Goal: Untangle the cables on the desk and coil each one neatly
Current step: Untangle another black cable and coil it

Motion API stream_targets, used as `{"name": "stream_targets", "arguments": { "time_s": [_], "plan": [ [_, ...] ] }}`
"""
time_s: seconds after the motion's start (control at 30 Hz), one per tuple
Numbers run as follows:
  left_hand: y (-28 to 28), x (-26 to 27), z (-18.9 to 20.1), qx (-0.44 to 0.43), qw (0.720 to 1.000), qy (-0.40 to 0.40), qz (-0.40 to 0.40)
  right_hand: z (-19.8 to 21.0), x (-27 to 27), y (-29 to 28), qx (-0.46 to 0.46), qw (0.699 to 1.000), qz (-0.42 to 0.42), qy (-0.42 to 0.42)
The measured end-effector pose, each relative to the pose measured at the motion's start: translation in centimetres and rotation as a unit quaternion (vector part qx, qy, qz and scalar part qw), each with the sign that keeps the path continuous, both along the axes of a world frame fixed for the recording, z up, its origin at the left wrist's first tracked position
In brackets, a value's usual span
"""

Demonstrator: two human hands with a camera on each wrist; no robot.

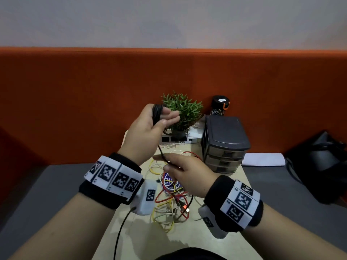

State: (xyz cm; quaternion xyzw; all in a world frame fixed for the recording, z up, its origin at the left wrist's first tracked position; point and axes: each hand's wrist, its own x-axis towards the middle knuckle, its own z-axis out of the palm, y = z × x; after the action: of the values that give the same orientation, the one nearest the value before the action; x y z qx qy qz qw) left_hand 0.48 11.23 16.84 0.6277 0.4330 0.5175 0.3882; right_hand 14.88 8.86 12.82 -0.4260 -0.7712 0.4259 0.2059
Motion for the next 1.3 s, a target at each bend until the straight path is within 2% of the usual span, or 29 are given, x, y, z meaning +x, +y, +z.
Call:
{"name": "stream_targets", "arguments": {
  "time_s": [0.03, 0.1, 0.13, 0.2, 0.37, 0.43, 0.53, 0.6, 0.7, 0.8, 0.9, 1.0, 1.1, 1.17, 1.3],
  "plan": [
    [0.1, -0.2, -0.4, 0.021, 0.996, 0.085, 0.017, 0.4, 0.1, -0.1, 0.019, 1.0, -0.001, -0.009],
    [0.0, -0.6, -1.1, 0.035, 0.98, 0.195, 0.017, 1.3, 0.6, 0.0, 0.052, 0.998, -0.025, 0.01],
    [-0.1, -0.6, -1.3, 0.033, 0.974, 0.222, 0.011, 1.9, 1.0, 0.1, 0.07, 0.996, -0.045, 0.024],
    [-0.5, -0.7, -1.4, 0.016, 0.976, 0.216, -0.012, 3.0, 2.0, 0.6, 0.107, 0.99, -0.083, 0.044],
    [-0.9, -0.3, -1.8, -0.071, 0.982, 0.082, -0.152, 4.9, 3.7, 1.9, 0.189, 0.973, -0.088, 0.097],
    [-1.0, 0.0, -1.5, -0.095, 0.978, -0.004, -0.184, 4.9, 4.1, 2.7, 0.205, 0.961, -0.112, 0.148],
    [-1.4, 0.3, -0.8, -0.102, 0.961, -0.113, -0.232, 4.0, 4.2, 3.5, 0.208, 0.945, -0.154, 0.2],
    [-1.7, 0.6, -0.3, -0.092, 0.941, -0.177, -0.274, 2.6, 3.6, 3.8, 0.171, 0.944, -0.178, 0.218],
    [-1.6, 1.1, 0.2, -0.086, 0.928, -0.269, -0.245, 0.0, 2.6, 3.6, 0.073, 0.961, -0.186, 0.191],
    [-1.3, 1.3, 0.3, -0.063, 0.938, -0.3, -0.161, -1.6, 1.8, 2.3, -0.001, 0.982, -0.144, 0.125],
    [-1.2, 1.4, -0.1, -0.022, 0.968, -0.242, -0.067, -1.8, 1.5, 0.9, -0.008, 0.994, -0.085, 0.062],
    [-1.1, 0.9, -0.9, 0.05, 0.995, -0.084, 0.008, -0.9, 1.7, -0.1, 0.008, 0.999, -0.045, 0.012],
    [-0.7, 0.1, -1.8, 0.071, 0.992, 0.089, 0.045, 1.0, 2.7, 0.0, 0.103, 0.991, -0.082, -0.028],
    [-0.8, -0.2, -2.0, 0.031, 0.986, 0.158, 0.031, 2.3, 3.6, 0.3, 0.173, 0.979, -0.103, -0.027],
    [-1.1, 0.3, -2.1, -0.086, 0.98, 0.16, -0.076, 3.7, 4.7, 1.4, 0.278, 0.956, -0.091, -0.012]
  ]
}}
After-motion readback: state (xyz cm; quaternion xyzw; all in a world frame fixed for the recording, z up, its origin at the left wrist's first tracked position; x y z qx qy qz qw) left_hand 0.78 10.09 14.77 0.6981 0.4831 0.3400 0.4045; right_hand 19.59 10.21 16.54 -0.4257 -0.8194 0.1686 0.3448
